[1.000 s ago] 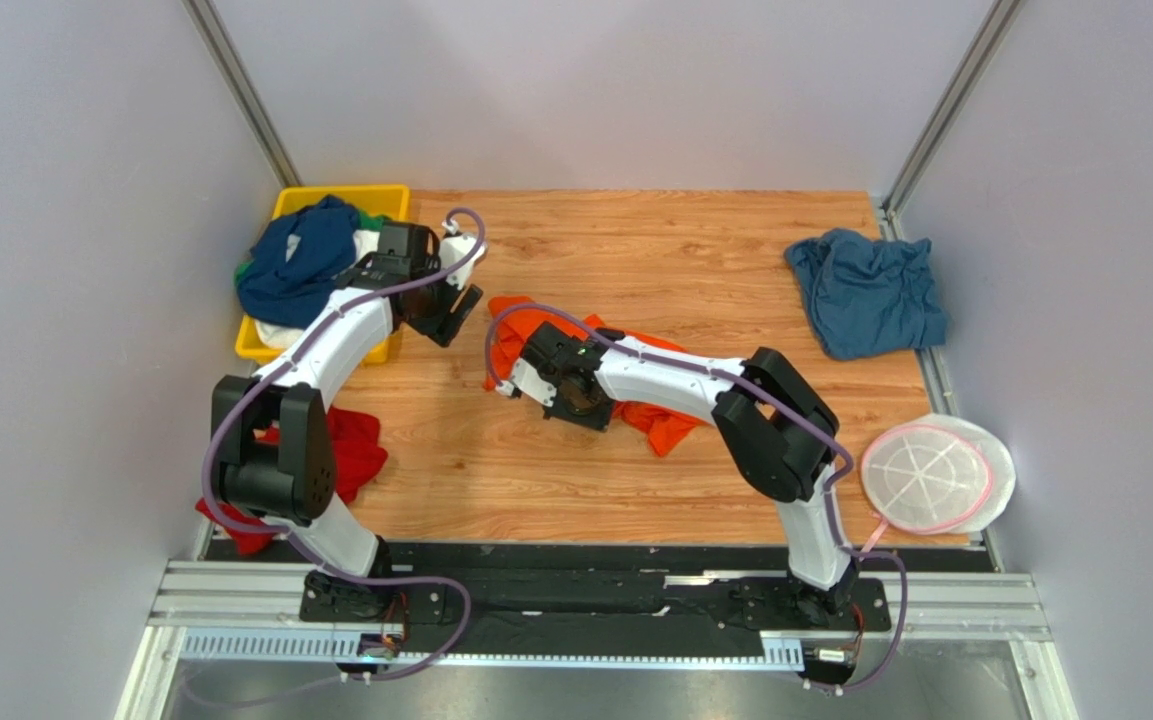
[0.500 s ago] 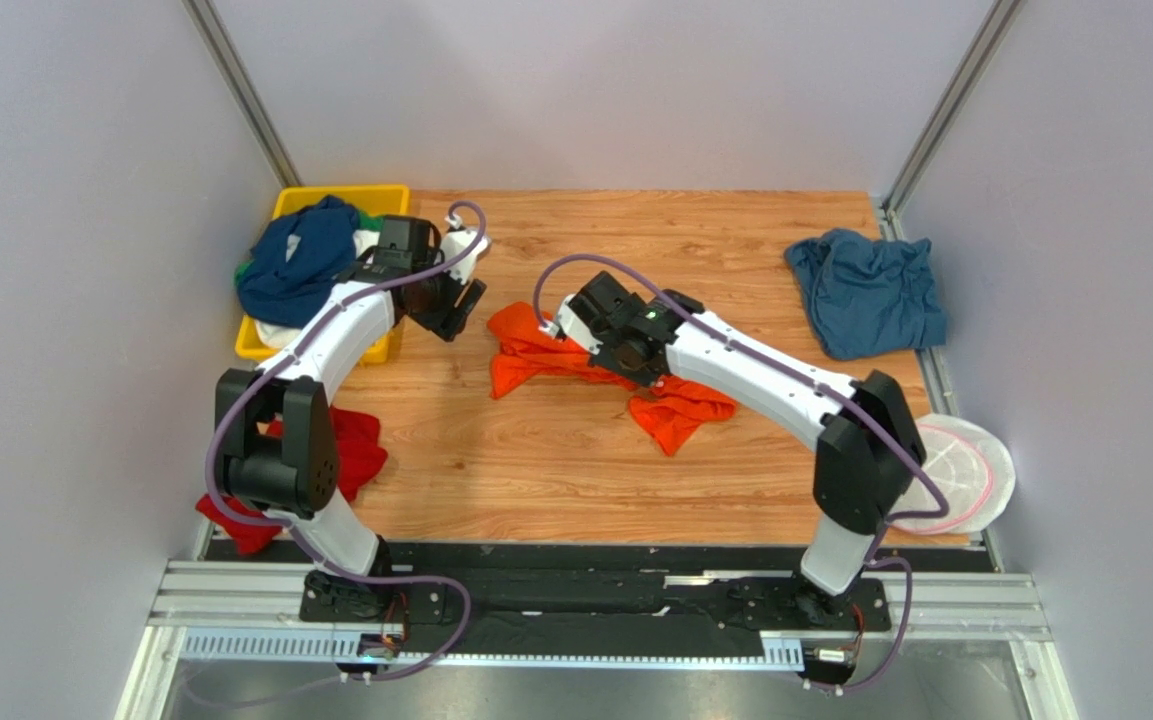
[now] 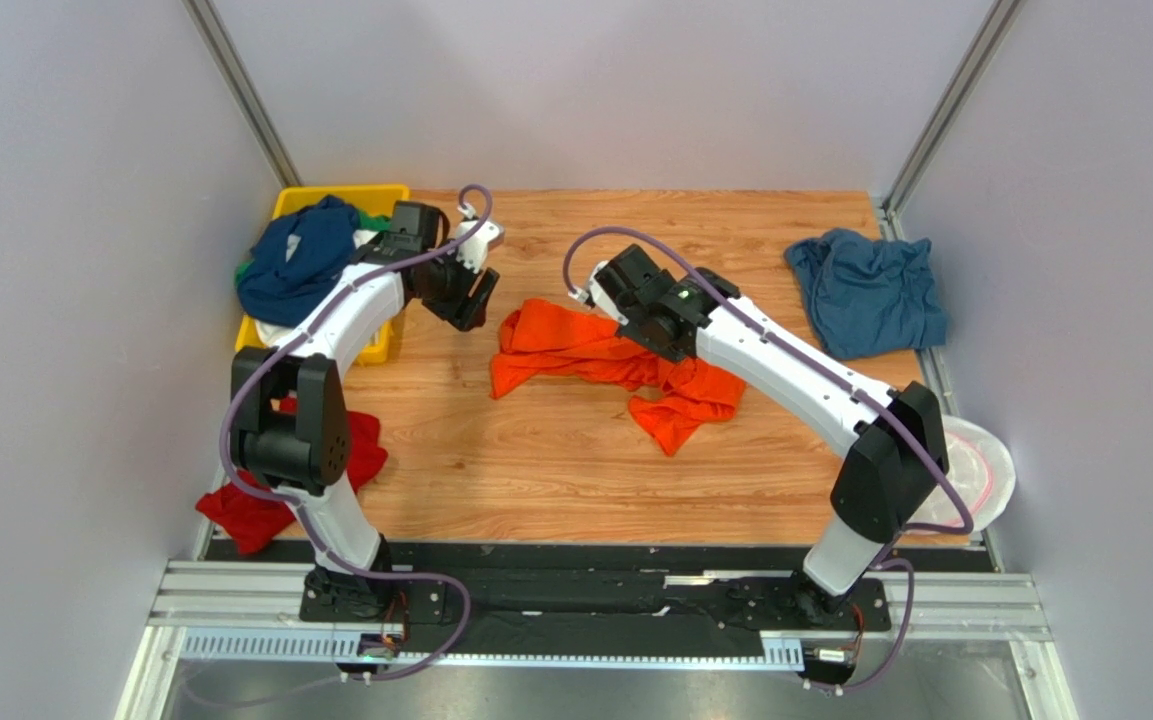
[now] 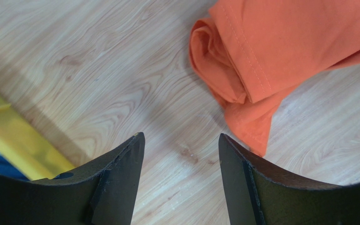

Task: Fold and stack the t-shirts
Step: Flatten out the tshirt

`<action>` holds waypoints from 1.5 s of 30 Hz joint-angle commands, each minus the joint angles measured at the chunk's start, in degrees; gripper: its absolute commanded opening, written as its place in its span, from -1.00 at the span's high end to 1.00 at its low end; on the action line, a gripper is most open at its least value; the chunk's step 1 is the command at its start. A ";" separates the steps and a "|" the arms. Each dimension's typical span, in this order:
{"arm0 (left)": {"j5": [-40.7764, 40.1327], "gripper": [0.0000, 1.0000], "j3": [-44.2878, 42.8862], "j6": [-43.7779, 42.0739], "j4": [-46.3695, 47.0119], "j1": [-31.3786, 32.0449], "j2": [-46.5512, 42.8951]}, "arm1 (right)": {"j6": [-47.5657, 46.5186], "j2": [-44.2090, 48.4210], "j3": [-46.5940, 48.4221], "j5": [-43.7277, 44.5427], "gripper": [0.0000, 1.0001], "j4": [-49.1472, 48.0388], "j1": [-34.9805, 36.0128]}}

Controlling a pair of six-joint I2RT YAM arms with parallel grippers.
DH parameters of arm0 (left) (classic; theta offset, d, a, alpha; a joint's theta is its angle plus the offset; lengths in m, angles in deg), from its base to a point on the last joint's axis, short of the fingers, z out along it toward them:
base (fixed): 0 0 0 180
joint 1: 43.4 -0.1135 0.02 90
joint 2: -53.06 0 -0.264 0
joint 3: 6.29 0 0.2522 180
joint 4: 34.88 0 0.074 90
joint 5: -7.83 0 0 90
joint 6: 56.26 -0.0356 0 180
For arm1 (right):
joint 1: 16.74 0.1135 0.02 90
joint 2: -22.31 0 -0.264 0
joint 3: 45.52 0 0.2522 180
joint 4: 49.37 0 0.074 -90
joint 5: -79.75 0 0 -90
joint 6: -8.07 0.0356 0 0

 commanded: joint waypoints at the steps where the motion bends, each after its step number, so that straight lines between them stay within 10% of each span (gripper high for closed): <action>1: 6.11 -0.34 -4.88 -1.73 -3.41 1.93 4.24 | 0.04 1.76 5.08 4.59 1.00 0.32 -2.83; 45: 3.58 -0.18 -24.48 -0.68 -5.96 7.38 24.37 | -1.19 2.73 3.07 5.12 1.00 -2.75 -13.56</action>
